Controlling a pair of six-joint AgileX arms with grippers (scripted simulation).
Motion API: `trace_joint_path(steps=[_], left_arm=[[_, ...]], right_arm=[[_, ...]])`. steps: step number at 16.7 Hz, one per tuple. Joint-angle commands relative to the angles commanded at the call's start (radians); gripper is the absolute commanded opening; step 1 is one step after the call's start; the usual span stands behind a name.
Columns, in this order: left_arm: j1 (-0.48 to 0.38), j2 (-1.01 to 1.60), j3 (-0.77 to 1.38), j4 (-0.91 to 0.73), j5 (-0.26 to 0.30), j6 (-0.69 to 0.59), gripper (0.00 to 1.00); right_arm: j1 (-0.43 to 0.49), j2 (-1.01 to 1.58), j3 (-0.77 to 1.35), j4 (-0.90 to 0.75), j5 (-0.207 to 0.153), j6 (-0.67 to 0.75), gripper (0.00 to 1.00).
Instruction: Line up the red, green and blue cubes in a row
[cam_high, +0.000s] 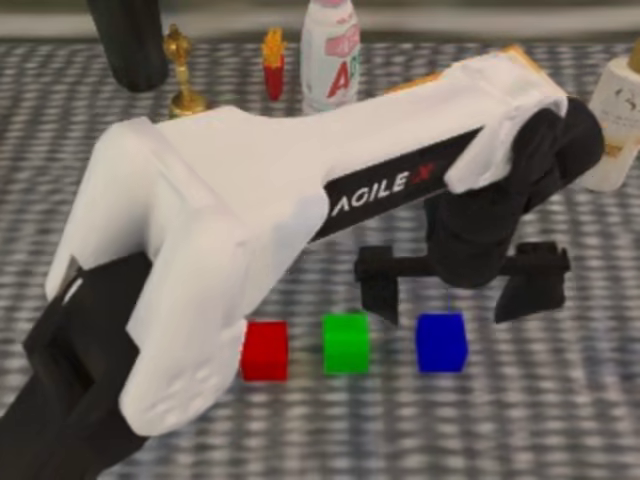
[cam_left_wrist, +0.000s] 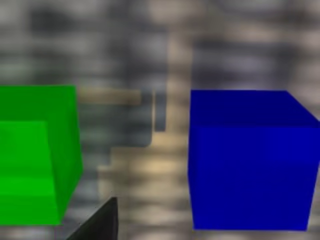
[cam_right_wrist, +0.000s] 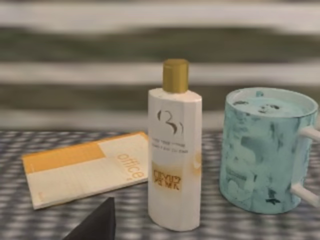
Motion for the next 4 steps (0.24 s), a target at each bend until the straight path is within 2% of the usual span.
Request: trace_joint_path(steps=[4], left_arm=[[0.009,-0.013,0.086,-0.093,-0.002,-0.002,1.00]], right_arm=[[0.000,0.000,0.000,0.000,0.000,0.000,1.00]])
